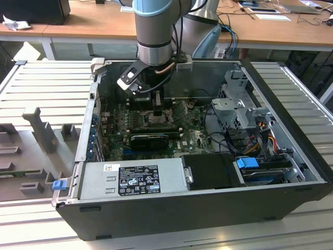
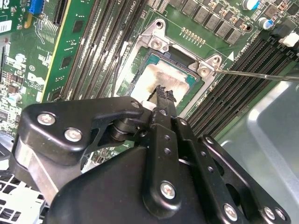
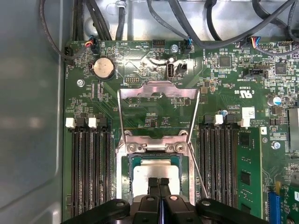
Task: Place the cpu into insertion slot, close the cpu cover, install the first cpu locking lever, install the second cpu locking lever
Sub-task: 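Place the cpu into insertion slot, then close the cpu cover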
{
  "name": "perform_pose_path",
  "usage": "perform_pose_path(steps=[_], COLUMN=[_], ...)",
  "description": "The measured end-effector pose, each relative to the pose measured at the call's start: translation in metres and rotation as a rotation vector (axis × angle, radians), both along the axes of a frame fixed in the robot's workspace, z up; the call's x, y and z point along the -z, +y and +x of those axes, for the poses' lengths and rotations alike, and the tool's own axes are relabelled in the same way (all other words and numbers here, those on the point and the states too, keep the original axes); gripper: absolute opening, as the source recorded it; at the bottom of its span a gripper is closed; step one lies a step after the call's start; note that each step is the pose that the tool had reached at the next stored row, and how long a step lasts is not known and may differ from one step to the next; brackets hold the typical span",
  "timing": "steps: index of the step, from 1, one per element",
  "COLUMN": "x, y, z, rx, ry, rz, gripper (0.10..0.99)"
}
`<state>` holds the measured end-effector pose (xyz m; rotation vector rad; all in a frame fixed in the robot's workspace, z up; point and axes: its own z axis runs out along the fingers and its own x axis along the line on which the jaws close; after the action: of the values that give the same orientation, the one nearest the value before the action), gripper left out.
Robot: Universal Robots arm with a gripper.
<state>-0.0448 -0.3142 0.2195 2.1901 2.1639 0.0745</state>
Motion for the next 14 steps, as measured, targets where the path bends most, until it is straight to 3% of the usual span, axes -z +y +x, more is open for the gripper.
perform_pose_path(steps=[14], x=[-0.0032], y=[-0.0014], z=[0.0062], rx=[0.001], ry=[0.0024], rz=[0.002], gripper=[0.106])
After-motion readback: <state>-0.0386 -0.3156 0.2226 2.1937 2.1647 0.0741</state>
